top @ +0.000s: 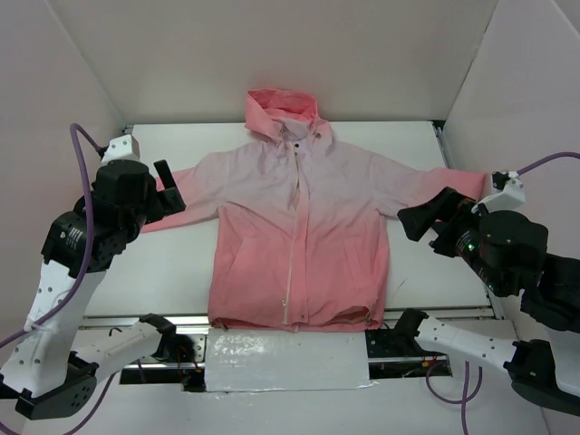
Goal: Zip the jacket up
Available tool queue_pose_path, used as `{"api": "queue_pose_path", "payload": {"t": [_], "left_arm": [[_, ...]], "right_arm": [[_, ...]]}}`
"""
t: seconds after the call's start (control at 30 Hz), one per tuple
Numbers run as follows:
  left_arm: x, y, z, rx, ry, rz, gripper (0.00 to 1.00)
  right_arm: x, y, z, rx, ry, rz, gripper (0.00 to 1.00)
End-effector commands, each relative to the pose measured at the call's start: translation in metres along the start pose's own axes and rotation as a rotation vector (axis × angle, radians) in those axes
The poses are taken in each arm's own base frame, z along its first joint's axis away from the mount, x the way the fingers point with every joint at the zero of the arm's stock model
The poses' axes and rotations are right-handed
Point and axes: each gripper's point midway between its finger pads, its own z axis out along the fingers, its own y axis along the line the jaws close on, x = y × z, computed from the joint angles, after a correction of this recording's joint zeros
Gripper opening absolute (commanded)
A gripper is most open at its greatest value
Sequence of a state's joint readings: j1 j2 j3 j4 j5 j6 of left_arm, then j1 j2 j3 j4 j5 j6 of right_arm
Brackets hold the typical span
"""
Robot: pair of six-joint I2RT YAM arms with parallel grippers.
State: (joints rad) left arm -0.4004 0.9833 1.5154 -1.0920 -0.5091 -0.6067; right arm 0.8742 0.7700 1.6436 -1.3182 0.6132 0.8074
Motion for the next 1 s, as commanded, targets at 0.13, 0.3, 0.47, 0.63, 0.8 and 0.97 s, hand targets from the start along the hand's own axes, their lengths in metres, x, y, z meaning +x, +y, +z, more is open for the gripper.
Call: {"api": "queue_pose_path", "payload": {"t": [0.13, 0.3, 0.47, 0.63, 0.8, 0.97], "left_arm": [[-0.003, -0.013, -0.005, 0.088, -0.008, -0.008, 0.99], [0.025, -0.062, -0.009, 0.362, 0.117, 0.019, 0.99], [0.124, -0.110, 0.009, 0.485, 0.389, -0.009, 0.96], [0.231, -0.172, 0.000, 0.761, 0.644, -0.038, 0.90], [0.273, -0.193, 0.009, 0.808, 0.717, -0.010, 0.85], [0.301, -0.204, 0.029, 0.775, 0.764, 0.080, 0.83]], "right_arm": [[0.005, 0.008, 0.008, -0.021, 0.006, 0.003, 1.00], [0.039, 0.014, 0.034, 0.021, 0.114, -0.044, 1.00], [0.073, 0.015, 0.064, 0.102, 0.192, -0.034, 1.00], [0.088, 0.010, 0.073, 0.115, 0.196, 0.017, 1.00], [0.089, 0.007, 0.061, 0.062, 0.198, 0.045, 1.00], [0.098, 0.001, 0.054, 0.038, 0.223, 0.076, 1.00]]}}
